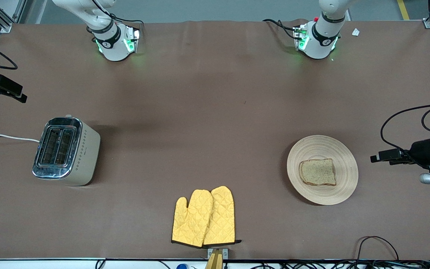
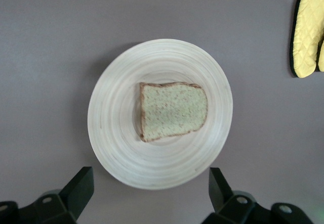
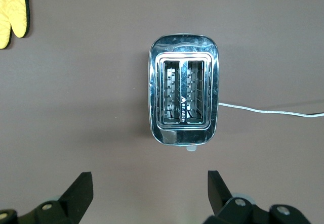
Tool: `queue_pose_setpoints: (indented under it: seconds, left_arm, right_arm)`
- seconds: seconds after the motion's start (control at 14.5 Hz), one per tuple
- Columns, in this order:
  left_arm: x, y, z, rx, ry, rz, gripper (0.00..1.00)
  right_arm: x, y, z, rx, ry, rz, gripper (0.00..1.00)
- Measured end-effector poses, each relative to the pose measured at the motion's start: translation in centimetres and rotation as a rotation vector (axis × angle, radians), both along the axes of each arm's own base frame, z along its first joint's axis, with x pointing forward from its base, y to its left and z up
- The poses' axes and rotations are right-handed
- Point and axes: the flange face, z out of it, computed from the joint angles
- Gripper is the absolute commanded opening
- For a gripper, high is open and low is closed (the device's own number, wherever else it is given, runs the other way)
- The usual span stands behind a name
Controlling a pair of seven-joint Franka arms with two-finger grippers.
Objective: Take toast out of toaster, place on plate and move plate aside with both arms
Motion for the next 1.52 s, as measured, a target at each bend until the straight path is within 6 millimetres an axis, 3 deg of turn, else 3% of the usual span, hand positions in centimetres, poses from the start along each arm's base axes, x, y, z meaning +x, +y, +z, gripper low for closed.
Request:
queue_pose_setpoints:
  seconds: [0.34,0.55,0.76,1.1,1.31,1.52]
  left_arm:
    - [-3.2,-9.3,8.1,0.171,0.033,0.036,1.00]
    - [-5.5,-12.5,12.0,0.231,0.019,0.026,1.00]
    - [-7.7,-14.0,15.4,0.307,-0.006,0.026,1.00]
    - [-11.2,-14.7,19.5,0.418,-0.009,0.051,1.00]
    - [-12.6,-14.6,20.8,0.409,-0.004,0.054,1.00]
    - [-13.8,-13.2,20.8,0.375,0.016,0.065,1.00]
  right_arm:
    - [0.0,0.1,0.0,0.000,0.000,0.001,1.00]
    - [0.0,0.1,0.1,0.000,-0.002,0.002,1.00]
    - [0.0,0.4,0.8,-0.001,-0.017,0.006,1.00]
    - [0.1,0.5,1.1,-0.001,-0.023,0.010,1.00]
    - [0.1,0.6,1.1,-0.001,-0.024,0.010,1.00]
    - [0.1,0.6,1.1,-0.001,-0.024,0.010,1.00]
